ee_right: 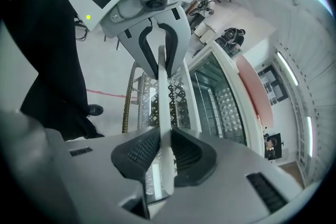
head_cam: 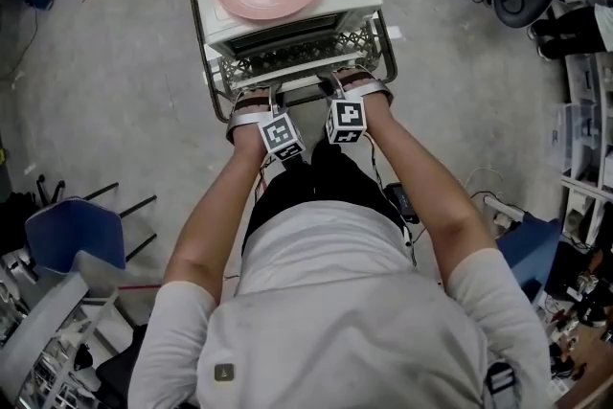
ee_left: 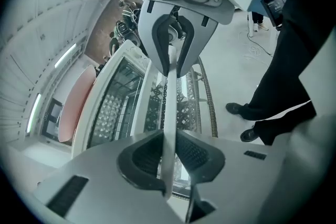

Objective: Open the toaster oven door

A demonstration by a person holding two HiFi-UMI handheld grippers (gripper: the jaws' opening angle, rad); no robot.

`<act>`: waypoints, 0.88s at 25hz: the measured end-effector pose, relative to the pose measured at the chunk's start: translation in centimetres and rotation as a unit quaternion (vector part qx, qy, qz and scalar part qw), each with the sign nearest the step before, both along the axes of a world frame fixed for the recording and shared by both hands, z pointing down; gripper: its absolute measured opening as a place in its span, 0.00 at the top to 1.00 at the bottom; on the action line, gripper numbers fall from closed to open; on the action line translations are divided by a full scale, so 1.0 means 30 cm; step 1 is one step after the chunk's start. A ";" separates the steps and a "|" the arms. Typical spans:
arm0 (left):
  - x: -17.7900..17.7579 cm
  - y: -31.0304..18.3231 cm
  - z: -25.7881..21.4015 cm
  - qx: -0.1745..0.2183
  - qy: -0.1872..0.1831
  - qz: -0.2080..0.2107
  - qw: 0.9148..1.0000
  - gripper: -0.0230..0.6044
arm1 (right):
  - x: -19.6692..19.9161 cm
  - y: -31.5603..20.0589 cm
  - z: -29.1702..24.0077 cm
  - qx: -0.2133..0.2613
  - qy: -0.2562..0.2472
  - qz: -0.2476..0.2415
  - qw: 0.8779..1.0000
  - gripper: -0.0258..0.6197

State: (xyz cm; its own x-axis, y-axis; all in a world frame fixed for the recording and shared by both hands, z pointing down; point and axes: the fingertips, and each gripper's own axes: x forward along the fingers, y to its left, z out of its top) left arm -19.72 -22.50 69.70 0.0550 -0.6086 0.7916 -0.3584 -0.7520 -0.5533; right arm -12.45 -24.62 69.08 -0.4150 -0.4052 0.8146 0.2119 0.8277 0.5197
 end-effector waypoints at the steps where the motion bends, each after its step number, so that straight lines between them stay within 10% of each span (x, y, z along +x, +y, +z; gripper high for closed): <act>1: 0.003 0.008 0.011 0.001 0.000 -0.001 1.000 0.82 | 0.004 0.009 0.015 -0.001 0.005 -0.002 1.000 0.84; 22: 0.105 0.152 0.171 0.060 -0.040 -0.040 0.997 0.81 | 0.104 0.153 0.181 0.070 -0.040 -0.026 0.996 0.84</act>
State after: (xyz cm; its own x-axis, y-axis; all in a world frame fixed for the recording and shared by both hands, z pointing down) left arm -16.57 -17.93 74.83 -0.0587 -0.6985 0.7132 -0.3662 -0.6496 -0.6663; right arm -9.34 -20.03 74.52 -0.5000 -0.4887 0.7150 0.2054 0.7351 0.6461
